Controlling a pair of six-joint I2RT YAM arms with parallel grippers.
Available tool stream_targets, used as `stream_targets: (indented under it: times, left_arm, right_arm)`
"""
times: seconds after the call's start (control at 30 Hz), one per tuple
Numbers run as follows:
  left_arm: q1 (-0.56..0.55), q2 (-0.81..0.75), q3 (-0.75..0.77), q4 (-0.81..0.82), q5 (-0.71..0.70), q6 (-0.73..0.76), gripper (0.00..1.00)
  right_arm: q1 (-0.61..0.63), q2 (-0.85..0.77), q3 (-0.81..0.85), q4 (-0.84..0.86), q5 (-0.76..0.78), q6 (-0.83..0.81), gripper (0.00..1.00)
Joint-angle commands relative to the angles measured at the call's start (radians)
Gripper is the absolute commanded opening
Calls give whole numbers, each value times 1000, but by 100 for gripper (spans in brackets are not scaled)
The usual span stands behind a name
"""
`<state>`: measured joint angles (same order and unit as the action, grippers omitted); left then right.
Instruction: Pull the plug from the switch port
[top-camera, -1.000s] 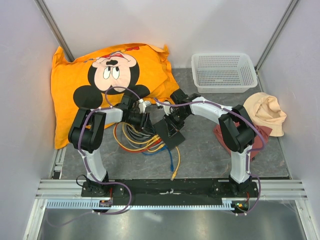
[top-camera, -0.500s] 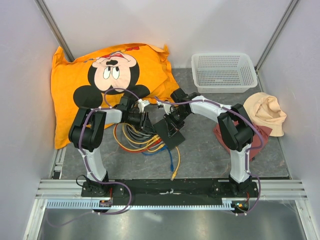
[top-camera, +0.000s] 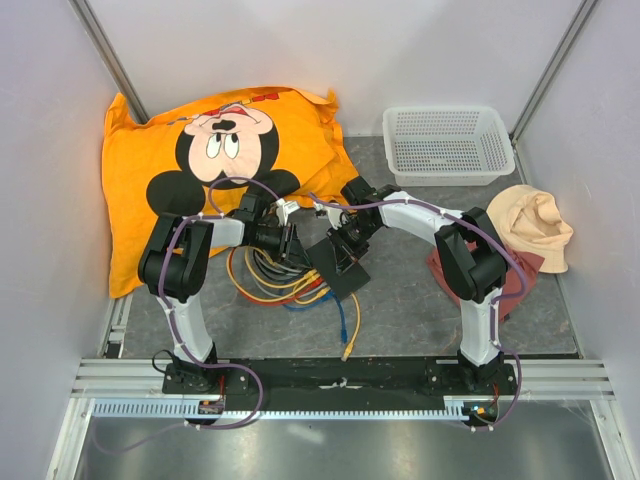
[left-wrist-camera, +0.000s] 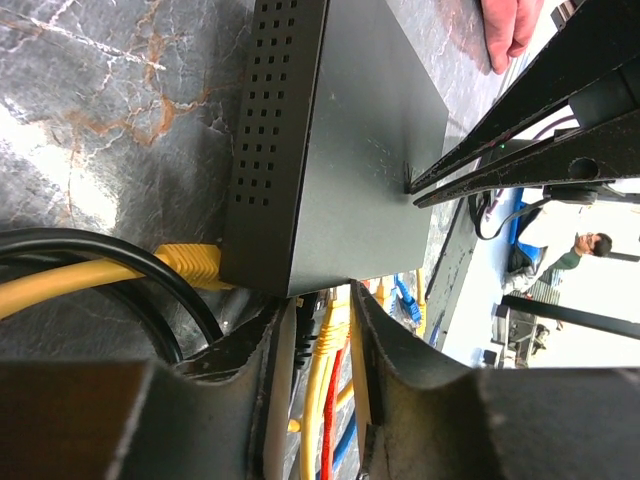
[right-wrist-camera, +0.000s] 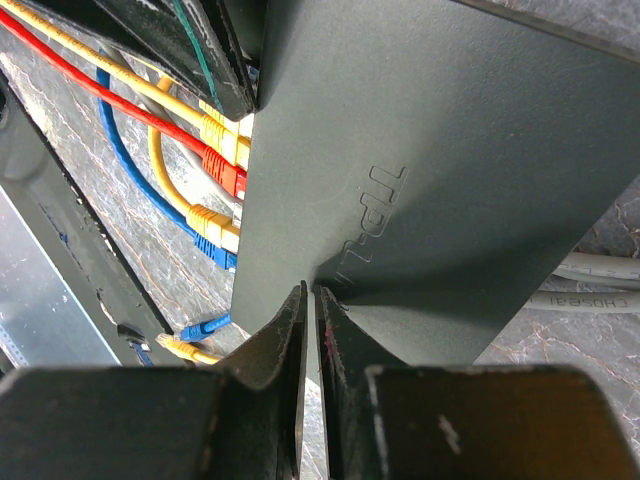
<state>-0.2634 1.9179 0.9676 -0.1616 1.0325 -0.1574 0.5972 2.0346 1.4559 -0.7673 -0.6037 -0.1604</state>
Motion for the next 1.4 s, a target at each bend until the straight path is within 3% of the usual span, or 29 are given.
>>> stream_targets:
  times: [0.0, 0.23, 0.57, 1.0, 1.1, 1.13, 1.37]
  left_arm:
    - [-2, 10, -6, 5, 23, 32, 31]
    - [-2, 9, -13, 5, 43, 47, 29]
    - [-5, 41, 2, 8, 100, 56, 34]
    - [-25, 46, 28, -35, 77, 81, 19]
    - [-28, 61, 39, -47, 57, 76, 6]
    - [-28, 64, 46, -70, 49, 84, 2]
    - [-11, 81, 157, -389, -25, 361, 2]
  right_arm:
    - [32, 154, -75, 145, 209, -62, 16]
    - [33, 157, -72, 143, 213, -57, 17]
    - [32, 154, -75, 145, 214, -57, 17]
    - [30, 154, -74, 151, 226, -54, 17]
    - [32, 154, -77, 152, 234, -53, 17]
    - [30, 154, -80, 154, 239, -51, 17]
    - [30, 153, -97, 168, 317, -19, 14]
